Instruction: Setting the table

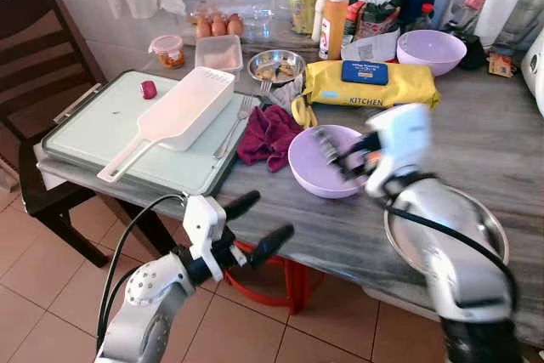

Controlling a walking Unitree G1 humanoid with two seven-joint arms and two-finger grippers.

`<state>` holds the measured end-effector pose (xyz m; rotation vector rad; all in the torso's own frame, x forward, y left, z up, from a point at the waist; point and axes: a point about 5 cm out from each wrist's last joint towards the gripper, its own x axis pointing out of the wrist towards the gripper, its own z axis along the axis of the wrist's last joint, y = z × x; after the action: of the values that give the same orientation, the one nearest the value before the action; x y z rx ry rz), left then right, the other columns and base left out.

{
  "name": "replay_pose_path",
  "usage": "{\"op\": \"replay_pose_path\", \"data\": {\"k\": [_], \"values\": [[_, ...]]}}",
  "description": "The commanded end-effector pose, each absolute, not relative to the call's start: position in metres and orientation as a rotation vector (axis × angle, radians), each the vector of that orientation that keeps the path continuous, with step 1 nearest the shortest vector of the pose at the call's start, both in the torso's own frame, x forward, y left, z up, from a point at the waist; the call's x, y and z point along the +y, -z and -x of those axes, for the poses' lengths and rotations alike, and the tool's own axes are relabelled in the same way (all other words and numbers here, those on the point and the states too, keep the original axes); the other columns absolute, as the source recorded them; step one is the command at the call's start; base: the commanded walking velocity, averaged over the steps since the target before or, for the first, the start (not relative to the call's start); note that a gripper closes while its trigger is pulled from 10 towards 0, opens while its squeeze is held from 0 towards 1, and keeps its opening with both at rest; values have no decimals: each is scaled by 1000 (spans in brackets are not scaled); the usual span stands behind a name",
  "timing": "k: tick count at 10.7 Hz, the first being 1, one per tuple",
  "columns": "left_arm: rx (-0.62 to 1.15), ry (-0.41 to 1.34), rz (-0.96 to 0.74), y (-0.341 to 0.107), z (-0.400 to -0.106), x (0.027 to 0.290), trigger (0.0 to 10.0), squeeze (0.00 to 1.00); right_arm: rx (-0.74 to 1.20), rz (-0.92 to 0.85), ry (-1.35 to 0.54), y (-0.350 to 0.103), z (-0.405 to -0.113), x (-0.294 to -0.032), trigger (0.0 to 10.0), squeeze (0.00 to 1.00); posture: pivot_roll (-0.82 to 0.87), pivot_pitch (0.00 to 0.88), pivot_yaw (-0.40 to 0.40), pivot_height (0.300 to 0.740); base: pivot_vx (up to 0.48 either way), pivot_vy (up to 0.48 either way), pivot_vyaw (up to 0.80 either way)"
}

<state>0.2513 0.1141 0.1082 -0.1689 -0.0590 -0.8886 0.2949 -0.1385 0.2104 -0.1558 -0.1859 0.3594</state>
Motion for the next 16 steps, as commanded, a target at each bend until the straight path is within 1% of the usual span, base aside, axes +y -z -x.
{"op": "replay_pose_path", "data": {"k": [1, 2, 3, 4, 5, 6, 8, 11, 14, 16], "values": [[-70, 854, 151, -112, -256, 119, 10000, 0, -220, 174, -306, -215, -291, -146, 10000, 996, -96, 88, 71, 740, 0, 0, 0], [-71, 827, 141, -114, -258, 119, 10000, 0, -221, 153, -258, -214, -288, -152, 10000, 1000, -101, 89, 71, 740, 0, 0, 0], [-87, 766, 123, -118, -262, 119, 10000, 0, -223, 161, -196, -209, -280, -160, 10000, 467, -105, 92, 73, 740, 0, 0, 0], [-122, 695, 117, -124, -266, 117, 10000, 0, -215, 175, -138, -202, -268, -167, 10000, 188, -116, 102, 76, 740, 0, 0, 0], [-136, 675, 120, -127, -265, 115, 10000, 0, -205, 175, -104, -197, -259, -171, 10000, 129, -122, 106, 77, 740, 0, 0, 0], [-135, 674, 122, -127, -265, 113, 10000, 0, -195, 179, -80, -193, -254, -174, 10000, 122, -127, 109, 78, 740, 0, 0, 0], [-136, 674, 123, -129, -265, 109, 10000, 0, -180, 199, 27, -184, -239, -182, 10000, 125, -135, 116, 79, 740, 0, 0, 0], [-135, 673, 122, -131, -267, 107, 10000, 0, -126, 207, 122, -173, -225, -188, 10000, 125, -151, 125, 89, 740, 0, 0, 0], [-115, 714, 120, -127, -266, 102, 10000, 0, 39, 143, 248, -147, -217, -204, 10000, 118, -169, 133, 104, 740, 0, 0, 0], [-114, 718, 120, -127, -267, 102, 10000, 0, 102, 85, 272, -141, -218, -208, 10000, 114, -171, 134, 100, 740, 0, 0, 0]]}}
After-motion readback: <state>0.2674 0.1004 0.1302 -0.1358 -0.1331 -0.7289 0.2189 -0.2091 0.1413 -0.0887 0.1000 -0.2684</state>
